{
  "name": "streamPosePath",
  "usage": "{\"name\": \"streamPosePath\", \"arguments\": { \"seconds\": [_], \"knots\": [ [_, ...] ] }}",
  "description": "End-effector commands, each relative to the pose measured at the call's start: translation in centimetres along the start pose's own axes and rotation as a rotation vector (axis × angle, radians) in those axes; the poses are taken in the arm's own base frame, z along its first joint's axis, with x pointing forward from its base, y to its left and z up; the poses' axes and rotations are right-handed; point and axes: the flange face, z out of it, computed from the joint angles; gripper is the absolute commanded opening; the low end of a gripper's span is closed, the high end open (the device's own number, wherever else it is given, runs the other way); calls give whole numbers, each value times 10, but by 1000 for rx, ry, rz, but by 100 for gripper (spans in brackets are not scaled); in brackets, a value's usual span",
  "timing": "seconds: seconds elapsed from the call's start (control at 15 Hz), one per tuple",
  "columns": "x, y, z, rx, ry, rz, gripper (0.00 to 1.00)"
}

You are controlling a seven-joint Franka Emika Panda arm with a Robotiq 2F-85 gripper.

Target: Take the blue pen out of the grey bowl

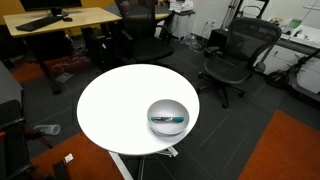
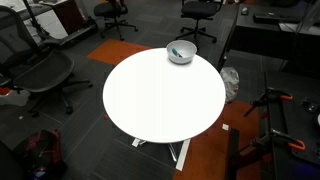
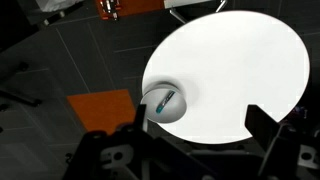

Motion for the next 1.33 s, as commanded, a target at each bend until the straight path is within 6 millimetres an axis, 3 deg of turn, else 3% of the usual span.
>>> {"name": "streamPosePath", "arguments": {
  "seconds": [0.0,0.53,0.87,1.27],
  "knots": [
    [0,0,0,0,-1,0,100],
    [5,0,1,-3,-3,-9,100],
    [27,2,12,-18,-42,7,100],
    [72,9,38,-6,-70,51,100]
  ]
}}
